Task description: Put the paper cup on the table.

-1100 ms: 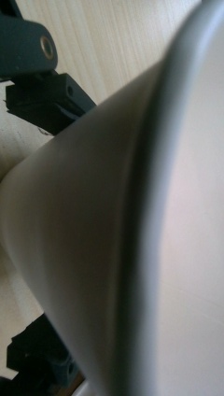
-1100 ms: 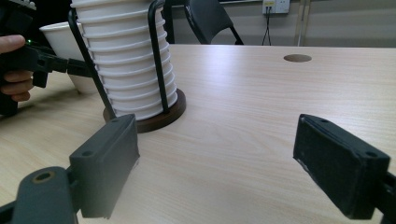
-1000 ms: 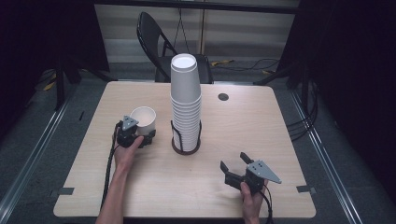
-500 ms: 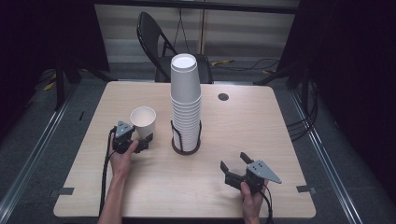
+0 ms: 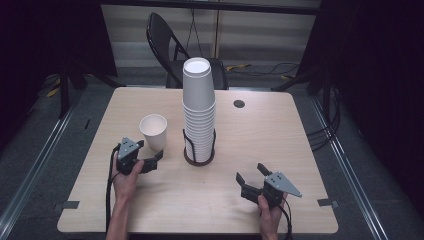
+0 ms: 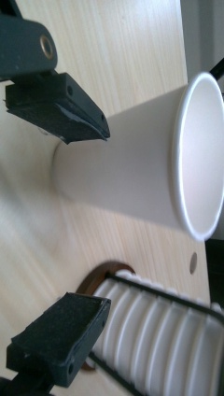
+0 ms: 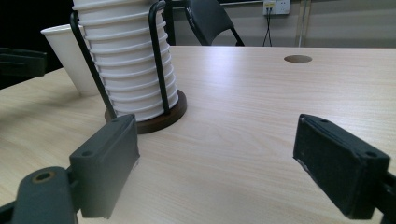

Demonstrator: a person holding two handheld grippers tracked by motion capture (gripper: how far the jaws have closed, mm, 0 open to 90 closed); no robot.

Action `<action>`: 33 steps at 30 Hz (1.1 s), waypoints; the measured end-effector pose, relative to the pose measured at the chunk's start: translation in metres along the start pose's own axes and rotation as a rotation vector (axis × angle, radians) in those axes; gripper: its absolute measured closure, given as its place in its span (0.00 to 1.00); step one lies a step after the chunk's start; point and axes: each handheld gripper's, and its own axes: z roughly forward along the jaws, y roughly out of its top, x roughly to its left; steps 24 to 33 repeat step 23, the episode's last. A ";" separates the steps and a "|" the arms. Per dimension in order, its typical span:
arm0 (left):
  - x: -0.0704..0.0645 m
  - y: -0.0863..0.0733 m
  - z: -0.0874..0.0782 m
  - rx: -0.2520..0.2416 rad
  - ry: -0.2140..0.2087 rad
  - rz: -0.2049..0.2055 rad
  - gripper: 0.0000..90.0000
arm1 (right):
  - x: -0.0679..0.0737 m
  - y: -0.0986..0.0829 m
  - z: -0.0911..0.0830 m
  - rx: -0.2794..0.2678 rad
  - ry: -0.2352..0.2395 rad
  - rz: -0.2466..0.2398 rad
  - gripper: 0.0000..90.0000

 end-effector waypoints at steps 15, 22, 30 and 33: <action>-0.061 -0.025 -0.036 -0.086 -0.064 0.018 0.17 | 0.001 0.001 0.001 0.015 -0.010 -0.001 0.15; -0.071 -0.037 -0.036 -0.126 -0.040 0.064 0.17 | 0.001 0.003 0.007 0.071 -0.037 0.002 0.16; -0.072 -0.038 -0.037 -0.135 -0.039 0.066 0.17 | 0.001 0.003 0.007 0.071 -0.037 0.002 0.16; -0.072 -0.038 -0.037 -0.135 -0.039 0.066 0.17 | 0.001 0.003 0.007 0.071 -0.037 0.002 0.16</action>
